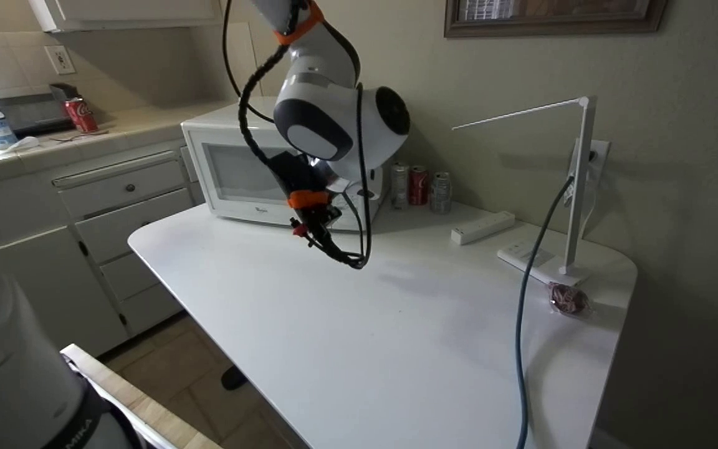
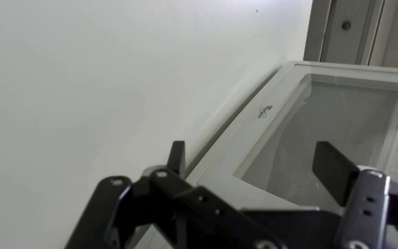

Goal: Press a button on the bottom part of the microwave

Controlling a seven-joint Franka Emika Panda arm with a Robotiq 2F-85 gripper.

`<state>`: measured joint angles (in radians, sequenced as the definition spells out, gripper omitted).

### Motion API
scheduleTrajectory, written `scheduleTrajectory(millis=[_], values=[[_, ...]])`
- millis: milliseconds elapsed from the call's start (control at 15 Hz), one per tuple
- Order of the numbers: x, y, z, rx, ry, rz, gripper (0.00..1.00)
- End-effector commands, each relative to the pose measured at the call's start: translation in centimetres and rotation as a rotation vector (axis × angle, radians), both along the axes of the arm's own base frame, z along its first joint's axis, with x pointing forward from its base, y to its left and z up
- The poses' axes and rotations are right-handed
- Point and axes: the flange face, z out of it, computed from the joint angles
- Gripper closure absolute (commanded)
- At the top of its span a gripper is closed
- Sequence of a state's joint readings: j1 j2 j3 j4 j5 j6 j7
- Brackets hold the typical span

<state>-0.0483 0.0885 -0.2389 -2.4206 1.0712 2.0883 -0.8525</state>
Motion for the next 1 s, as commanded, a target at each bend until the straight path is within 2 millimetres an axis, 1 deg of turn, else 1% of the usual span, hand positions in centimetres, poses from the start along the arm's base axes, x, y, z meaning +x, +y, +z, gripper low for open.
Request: scheduleTrajectory(millis=[0, 67, 133, 267, 333, 400, 467, 600, 667, 800, 933], values=[[3.1, 0.1, -4.9, 0.13, 0.018, -0.085, 0.31], [3.8, 0.0, -5.9, 0.163, 0.014, -0.111, 0.37], [4.4, 0.0, -6.8, 0.185, 0.01, -0.136, 0.47], [5.6, -0.3, -8.2, 0.234, -0.006, -0.162, 0.61], [6.1, -0.5, -9.1, 0.257, -0.011, -0.161, 0.7], [6.4, -0.6, -9.8, 0.272, -0.013, -0.16, 0.77], [6.8, -0.9, -10.4, 0.282, -0.018, -0.155, 0.86], [7.4, -1.4, -11.6, 0.302, -0.026, -0.149, 0.98], [7.7, -1.5, -12.2, 0.306, -0.031, -0.147, 1.0], [8.3, -2.0, -13.2, 0.314, -0.038, -0.16, 1.0], [9.2, -2.2, -13.7, 0.327, -0.047, -0.197, 1.0]])
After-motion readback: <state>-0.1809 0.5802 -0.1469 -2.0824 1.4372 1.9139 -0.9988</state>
